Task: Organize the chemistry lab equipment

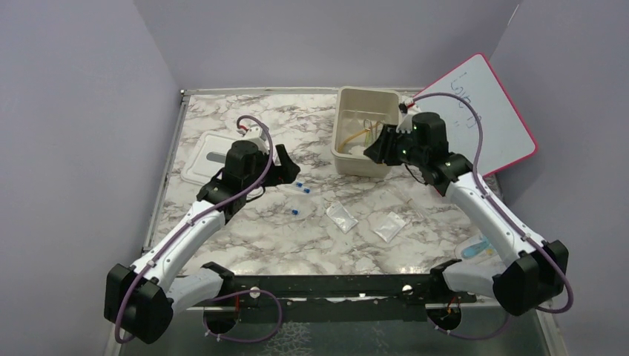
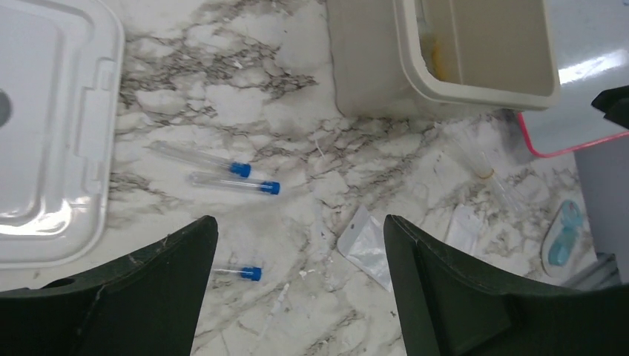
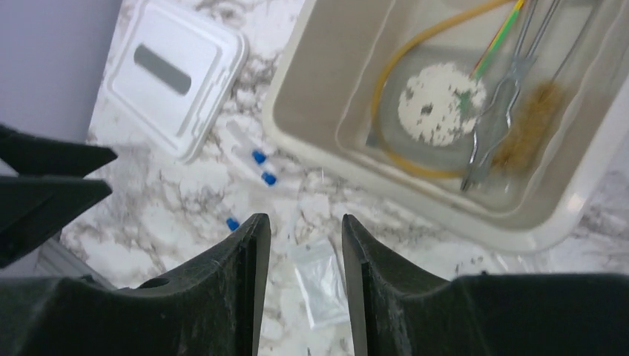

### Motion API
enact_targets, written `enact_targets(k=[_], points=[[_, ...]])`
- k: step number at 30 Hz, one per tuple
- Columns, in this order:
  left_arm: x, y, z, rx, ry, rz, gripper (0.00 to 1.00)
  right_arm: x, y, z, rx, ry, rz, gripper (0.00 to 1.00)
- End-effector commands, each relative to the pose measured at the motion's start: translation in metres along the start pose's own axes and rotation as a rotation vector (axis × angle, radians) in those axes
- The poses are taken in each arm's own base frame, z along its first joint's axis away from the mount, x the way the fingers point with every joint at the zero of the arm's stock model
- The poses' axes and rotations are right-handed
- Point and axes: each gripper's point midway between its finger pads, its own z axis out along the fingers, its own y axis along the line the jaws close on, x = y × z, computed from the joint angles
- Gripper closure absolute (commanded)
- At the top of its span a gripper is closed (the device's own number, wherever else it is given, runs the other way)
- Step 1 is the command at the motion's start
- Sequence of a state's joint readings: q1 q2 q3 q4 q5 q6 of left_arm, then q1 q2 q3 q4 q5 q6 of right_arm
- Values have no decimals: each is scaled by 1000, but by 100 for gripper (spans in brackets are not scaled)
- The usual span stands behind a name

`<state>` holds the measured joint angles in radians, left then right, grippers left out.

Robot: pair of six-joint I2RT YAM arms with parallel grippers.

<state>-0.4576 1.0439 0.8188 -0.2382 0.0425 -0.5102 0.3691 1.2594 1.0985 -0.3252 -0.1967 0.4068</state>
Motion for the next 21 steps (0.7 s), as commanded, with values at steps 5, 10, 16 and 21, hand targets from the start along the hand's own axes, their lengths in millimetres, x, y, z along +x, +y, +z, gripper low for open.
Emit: enact_targets(k=[5,10,16,21], points=[[71,-41,34,243,245,-169,19,90,15,-33,-92,135,18,54],[99,-46,60,240,359,-170,23,144,1,-22,-68,206,151,53],[129,-47,86,217,443,-146,28,199,-24,-5,41,265,344,53],[158,-56,95,232,526,-103,36,219,-22,3,51,317,445,52]])
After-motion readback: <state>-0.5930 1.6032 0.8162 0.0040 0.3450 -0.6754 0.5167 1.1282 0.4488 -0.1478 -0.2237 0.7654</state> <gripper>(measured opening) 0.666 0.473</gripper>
